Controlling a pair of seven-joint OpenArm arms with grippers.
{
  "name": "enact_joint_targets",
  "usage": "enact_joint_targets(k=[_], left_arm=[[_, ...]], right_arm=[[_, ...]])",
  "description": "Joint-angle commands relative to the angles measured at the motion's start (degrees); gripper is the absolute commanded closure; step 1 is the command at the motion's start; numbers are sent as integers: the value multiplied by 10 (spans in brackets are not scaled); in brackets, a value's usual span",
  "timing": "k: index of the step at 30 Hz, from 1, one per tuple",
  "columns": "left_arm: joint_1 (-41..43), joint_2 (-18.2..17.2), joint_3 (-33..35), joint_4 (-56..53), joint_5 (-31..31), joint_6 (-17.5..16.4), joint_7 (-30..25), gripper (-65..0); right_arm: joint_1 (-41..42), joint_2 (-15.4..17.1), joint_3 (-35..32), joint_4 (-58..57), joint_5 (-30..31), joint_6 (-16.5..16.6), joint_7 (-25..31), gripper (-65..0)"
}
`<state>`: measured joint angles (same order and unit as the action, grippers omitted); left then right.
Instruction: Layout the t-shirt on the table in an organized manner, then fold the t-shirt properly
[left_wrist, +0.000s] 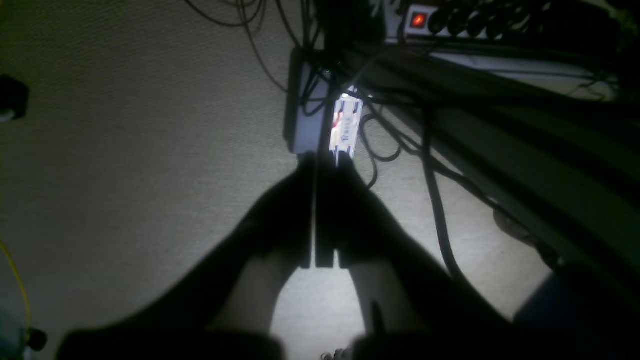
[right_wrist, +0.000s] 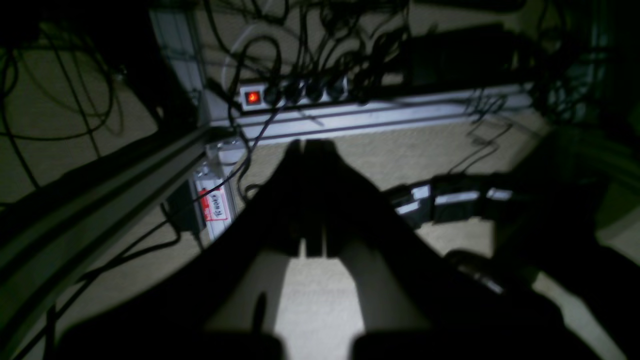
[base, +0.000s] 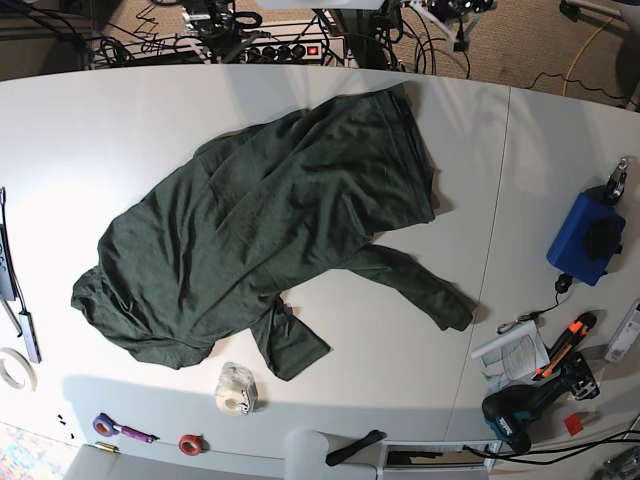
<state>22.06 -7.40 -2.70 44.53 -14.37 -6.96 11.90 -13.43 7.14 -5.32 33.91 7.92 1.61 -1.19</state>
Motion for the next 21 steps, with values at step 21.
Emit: enact_joint_targets(k=[21], left_arm=[[262,-125,-1,379,-101,-88,51,0]], right_arm=[[-341,51,2,393,7,-44,3,0]])
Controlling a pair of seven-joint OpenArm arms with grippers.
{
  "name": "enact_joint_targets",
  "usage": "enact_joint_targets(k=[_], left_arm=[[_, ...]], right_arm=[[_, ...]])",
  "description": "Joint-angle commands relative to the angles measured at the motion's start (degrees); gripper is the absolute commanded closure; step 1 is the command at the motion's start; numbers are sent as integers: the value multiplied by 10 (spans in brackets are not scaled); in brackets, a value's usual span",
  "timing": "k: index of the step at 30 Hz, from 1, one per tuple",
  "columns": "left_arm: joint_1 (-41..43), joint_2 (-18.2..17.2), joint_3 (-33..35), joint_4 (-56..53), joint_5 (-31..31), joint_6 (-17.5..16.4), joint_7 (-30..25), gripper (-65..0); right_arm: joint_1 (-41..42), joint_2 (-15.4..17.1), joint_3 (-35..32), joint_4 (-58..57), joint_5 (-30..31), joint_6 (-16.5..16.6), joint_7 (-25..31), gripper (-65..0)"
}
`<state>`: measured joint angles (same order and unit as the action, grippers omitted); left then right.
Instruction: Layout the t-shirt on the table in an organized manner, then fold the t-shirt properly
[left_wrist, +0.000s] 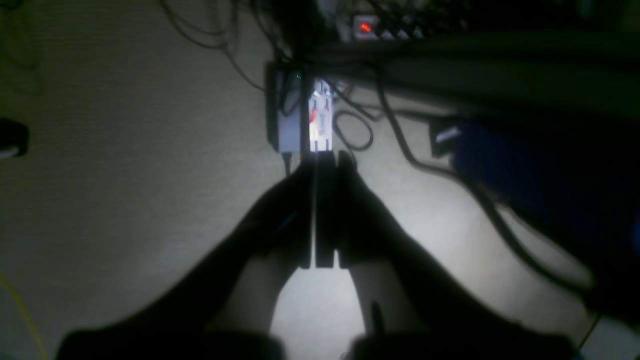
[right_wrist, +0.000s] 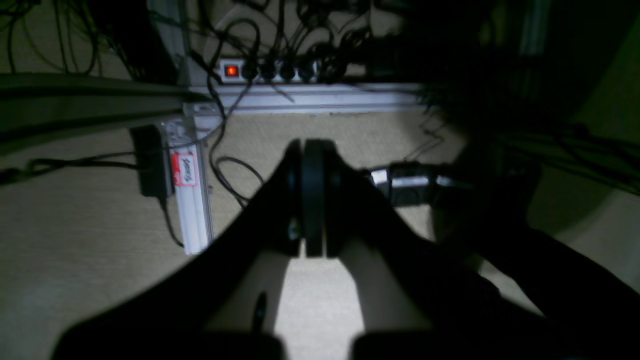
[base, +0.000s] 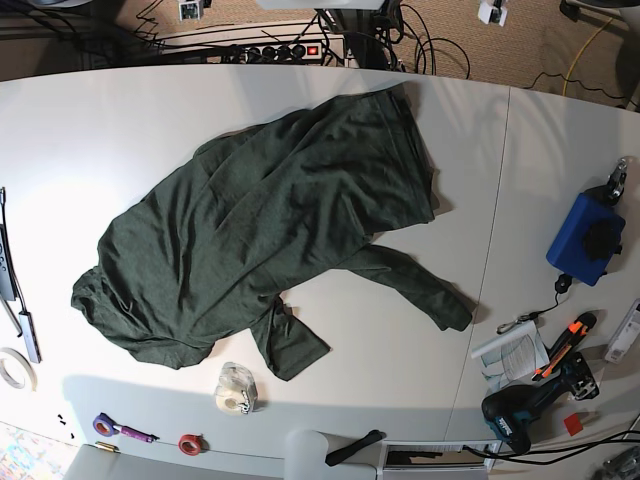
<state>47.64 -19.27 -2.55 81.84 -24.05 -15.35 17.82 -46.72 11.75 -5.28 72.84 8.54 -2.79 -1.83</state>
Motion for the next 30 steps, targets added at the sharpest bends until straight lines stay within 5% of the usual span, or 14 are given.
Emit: enact_joint_targets(k=[1,7,16,19,23,28,30], left_arm=[[21,-16,-3,33,-4,-11,-7,0],[93,-38,-12,170,0,-10,-6,0],[92,-38,-15,175,-2,-10,-2,0],[95,-38,-25,183,-3,-13,-2,0],[114,-38,-57,232,-23,-13,37,0],[167,-56,-126,346,-98,-13,113,0],[189,-56,-163,395,-107,-39,124,0]], right_arm=[[-24,5,2,24,1,-10,9,0],[-97,5,2,125,0,-40,9,0],[-99,5,2,136,0,-40,6,0],[-108,6,2,156,0,-66,5,0],[-139,33,5,234,-3,-102,3,0],[-191,73,5,375,-78,-130,-38,0],[-205,88,5,428,-100,-137,-60,0]])
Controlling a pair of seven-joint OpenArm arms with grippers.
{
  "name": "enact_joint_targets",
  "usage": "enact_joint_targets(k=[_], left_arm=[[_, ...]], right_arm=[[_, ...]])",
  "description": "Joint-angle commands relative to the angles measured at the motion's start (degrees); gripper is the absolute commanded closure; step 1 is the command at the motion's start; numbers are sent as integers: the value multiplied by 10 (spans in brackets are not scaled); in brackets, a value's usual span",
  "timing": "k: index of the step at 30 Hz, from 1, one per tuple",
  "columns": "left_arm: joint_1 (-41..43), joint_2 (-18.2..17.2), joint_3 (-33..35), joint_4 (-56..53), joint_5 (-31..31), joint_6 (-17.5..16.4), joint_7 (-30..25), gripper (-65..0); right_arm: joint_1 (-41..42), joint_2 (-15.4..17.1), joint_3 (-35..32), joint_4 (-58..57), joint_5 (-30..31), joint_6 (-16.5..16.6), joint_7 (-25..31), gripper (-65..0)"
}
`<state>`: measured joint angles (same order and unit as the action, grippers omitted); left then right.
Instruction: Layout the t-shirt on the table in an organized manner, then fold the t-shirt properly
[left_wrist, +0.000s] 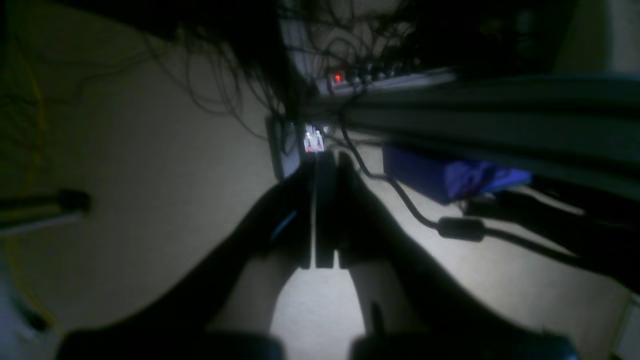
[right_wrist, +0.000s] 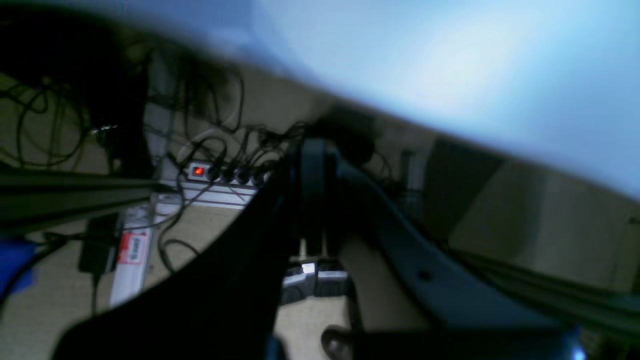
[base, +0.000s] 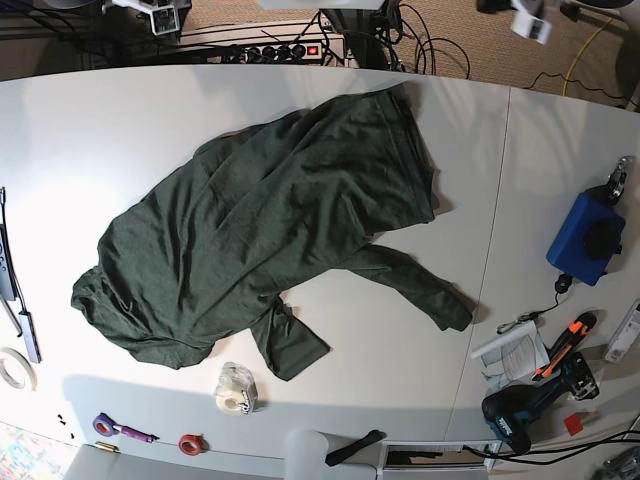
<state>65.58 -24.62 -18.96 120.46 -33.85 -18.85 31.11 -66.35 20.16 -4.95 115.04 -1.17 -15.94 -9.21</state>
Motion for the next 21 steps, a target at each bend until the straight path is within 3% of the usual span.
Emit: enact_joint_targets(k=[1,5,11,15,19,21], left_arm=[[18,-3,-18,31,-9,-23,-9,0],[20,-3,-79,102,-9,-82,-15,0],[-40,-3,-93,119,-36,-85,-21,0],[-87,-3,-93,119,-38,-140,-21,0],[-138,-3,-93,118,-39,-138,-21,-42],[-162,-3,-93,117,-39,-137,-21,-42]], right_arm=[[-12,10,2,31,-11,-11,6,0],[-12,24,2,111,-51,-22,-2,0],[20,24,2,158,-131,-21,-9,0],[78,24,2,158,-157,-21,-57,0],[142,24,9,158,-156,-17,-75,0],[173,24,20,158,-156,6,-82,0]])
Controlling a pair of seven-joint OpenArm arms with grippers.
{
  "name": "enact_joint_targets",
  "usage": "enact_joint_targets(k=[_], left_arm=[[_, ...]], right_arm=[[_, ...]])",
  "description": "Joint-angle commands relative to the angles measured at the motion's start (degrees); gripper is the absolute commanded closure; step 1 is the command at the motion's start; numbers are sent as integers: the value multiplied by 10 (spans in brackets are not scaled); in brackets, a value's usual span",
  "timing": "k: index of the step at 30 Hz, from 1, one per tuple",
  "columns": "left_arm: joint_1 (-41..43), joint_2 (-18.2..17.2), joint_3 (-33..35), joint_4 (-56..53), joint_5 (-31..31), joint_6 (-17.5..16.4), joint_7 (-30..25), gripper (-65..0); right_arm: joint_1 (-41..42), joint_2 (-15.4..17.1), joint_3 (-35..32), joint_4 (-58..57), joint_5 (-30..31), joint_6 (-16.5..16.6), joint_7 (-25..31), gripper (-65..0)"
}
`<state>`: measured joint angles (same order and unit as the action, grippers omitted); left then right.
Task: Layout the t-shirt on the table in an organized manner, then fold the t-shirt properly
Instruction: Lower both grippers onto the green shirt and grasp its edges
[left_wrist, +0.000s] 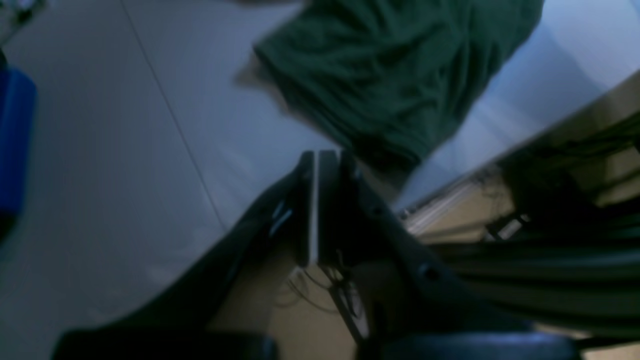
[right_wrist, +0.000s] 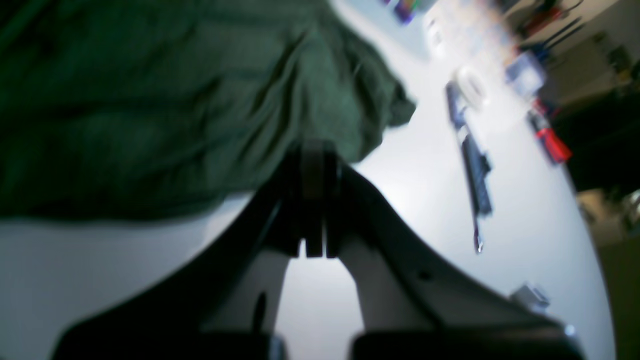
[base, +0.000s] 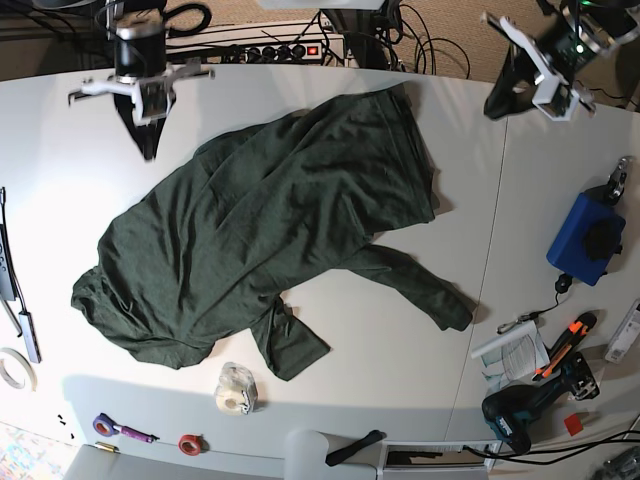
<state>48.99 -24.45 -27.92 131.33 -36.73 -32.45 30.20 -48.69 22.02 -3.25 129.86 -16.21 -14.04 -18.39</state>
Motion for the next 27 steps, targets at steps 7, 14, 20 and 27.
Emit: enact_joint_targets(k=[7,14,20,27], left_arm=[[-59,-2,23,3,-10,0,-22,-141],[-115,51,82,-2,9,-4,-57,-145],[-191,57,198,-45,128,18,-77,-145],[-328,89,260,-191,220,35,-107,-145]], right_arm=[[89,5,49,8,12,98,-14,-27],[174,5,91,-85,37,82,-13,-179],[251,5,91,-173,27,55,10,-179],[358,5,89,-277,68,158,8,-182]])
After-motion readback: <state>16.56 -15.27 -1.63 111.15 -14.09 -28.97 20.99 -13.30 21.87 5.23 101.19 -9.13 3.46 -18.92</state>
